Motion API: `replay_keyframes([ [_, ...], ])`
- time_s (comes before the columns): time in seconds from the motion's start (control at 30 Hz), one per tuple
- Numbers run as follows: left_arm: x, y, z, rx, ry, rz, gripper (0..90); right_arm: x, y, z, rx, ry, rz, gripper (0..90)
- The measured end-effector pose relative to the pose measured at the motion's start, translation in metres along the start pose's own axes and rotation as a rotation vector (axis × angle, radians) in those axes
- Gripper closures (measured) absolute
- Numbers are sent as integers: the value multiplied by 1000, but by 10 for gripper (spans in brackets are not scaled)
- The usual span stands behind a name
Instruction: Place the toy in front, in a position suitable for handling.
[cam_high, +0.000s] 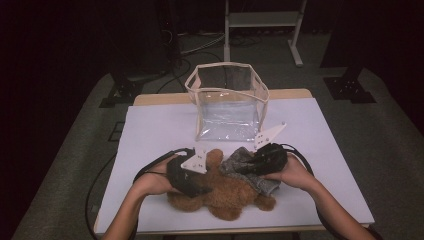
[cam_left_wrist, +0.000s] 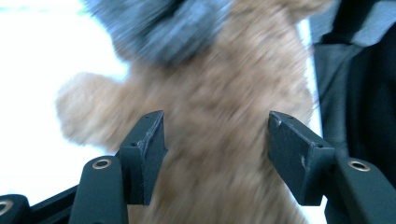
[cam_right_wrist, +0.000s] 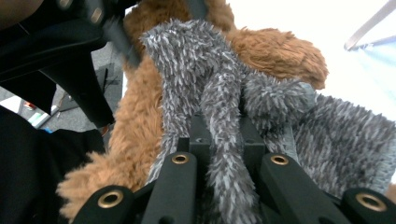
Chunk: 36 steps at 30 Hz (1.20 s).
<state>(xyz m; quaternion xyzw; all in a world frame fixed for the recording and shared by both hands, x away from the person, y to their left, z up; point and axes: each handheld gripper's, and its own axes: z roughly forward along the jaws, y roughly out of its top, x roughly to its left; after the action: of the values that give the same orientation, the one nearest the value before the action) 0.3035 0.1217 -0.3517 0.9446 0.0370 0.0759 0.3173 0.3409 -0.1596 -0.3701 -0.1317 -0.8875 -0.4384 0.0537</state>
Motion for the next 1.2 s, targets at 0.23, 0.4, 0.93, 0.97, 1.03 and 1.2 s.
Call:
replay_keyframes([
  [0.23,-5,-8,12,2,-40,-12,427,6,10,-4,29,-29,-37,801],
  [0.4,-7,-8,14,-1,-49,-3,412,10,35,9,66,-39,-92,799],
  [0.93,-2,-1,7,-11,-61,9,383,-1,17,4,47,-34,-30,801],
  [0.97,-2,1,5,-31,-65,8,383,1,15,3,42,-27,-31,801],
  [1.03,-1,6,4,-45,-73,11,383,4,12,2,31,-17,-35,801],
  [1.2,-6,8,15,-16,-91,28,392,12,10,-2,35,-18,-55,801],
])
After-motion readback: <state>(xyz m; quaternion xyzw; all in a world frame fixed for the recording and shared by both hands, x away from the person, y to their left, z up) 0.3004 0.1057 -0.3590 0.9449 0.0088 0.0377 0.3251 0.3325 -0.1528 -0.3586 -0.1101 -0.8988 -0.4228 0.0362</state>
